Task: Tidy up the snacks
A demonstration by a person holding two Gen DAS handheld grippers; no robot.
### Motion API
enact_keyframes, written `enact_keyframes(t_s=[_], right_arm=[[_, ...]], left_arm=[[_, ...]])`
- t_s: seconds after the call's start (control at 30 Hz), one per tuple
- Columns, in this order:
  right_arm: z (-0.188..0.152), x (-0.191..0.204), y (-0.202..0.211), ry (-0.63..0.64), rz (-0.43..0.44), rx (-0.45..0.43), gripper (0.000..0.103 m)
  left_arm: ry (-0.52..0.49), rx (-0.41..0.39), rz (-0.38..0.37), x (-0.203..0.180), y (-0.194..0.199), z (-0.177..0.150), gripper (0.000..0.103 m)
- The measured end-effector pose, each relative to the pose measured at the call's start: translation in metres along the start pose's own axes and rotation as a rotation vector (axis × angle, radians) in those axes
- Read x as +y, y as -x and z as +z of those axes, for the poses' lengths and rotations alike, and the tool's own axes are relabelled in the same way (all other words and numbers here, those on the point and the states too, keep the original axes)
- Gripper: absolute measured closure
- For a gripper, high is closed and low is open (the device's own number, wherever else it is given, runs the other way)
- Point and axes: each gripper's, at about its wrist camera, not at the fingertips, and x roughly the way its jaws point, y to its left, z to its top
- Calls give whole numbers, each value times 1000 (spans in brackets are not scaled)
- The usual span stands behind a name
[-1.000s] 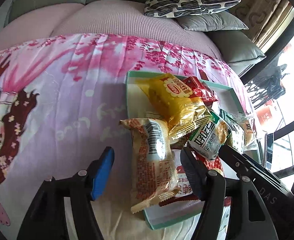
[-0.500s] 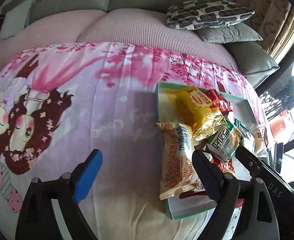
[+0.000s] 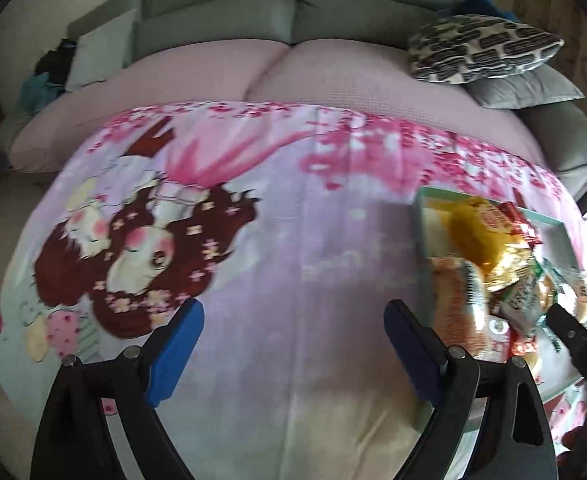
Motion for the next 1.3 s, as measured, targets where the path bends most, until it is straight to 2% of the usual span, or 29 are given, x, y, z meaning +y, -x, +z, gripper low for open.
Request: enact_keyframes(t_s=[0.5,0.8,0.93,1.3], right_arm=[[-11,31,9,92,17,-17,0],[-33,51,21,161,39,-36,0],[-49,51,24,162,40,-23,0],[-82,59,29,222,33,-5,0]], left_arm=[[-3,13,49,29,5,-17,11],[-6,31,78,46,7,-28,11],[-7,58,78,53,4,-35,11],[-8,67,71,64,8,-49,11]])
